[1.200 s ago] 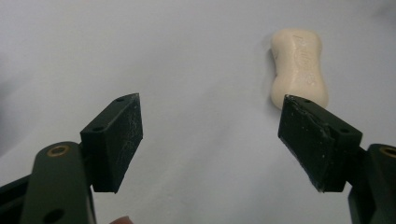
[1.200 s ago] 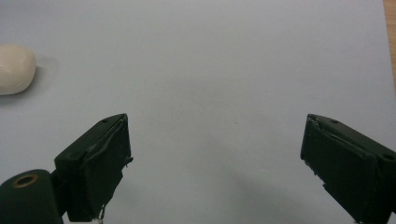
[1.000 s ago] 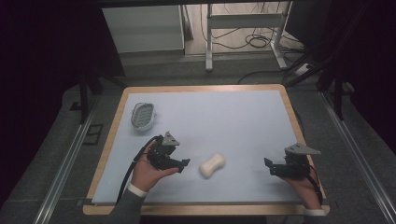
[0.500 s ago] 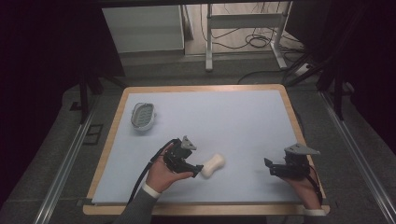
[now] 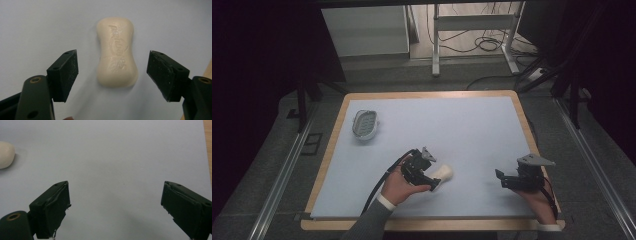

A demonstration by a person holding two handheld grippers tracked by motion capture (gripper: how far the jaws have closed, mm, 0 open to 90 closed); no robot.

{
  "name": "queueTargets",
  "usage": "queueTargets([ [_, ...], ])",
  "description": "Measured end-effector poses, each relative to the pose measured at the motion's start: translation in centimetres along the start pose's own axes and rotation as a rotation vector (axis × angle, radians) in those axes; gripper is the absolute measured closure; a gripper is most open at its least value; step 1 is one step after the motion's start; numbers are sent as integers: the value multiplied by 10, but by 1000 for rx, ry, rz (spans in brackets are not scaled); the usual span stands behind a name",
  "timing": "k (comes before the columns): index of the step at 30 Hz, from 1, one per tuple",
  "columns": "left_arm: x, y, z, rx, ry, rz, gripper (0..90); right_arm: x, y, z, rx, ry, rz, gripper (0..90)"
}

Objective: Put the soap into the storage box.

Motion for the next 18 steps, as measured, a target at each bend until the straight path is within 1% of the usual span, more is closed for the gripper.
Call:
queueTargets([
  [8,-4,-15,11,45,10,1,265,-1,0,-1,3,-3,-2,83],
  [10,-5,-18,13,58,5,3,274,-1,0,-1,3,-1,-3,83],
  [12,-7,-23,14,69,5,6,287,-1,0,-1,4,-2,-3,83],
  [13,-8,-27,15,83,-1,6,297,-1,0,-1,5,-3,-4,83],
  [15,-8,-31,15,101,-2,4,301,-1,0,-1,5,-5,-6,83],
  [18,-8,-34,15,115,0,7,305,-1,0,-1,6,-6,-7,83],
])
Point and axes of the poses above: each handheld gripper's, and its own axes: y roughly backward along the jaws, z roughly out of its top, x roughly to its left, the point moved 1 cm from there along -y, roughly forward along the jaws, and after that the axes turned 13 degrees about y, right-handed, at the moved point
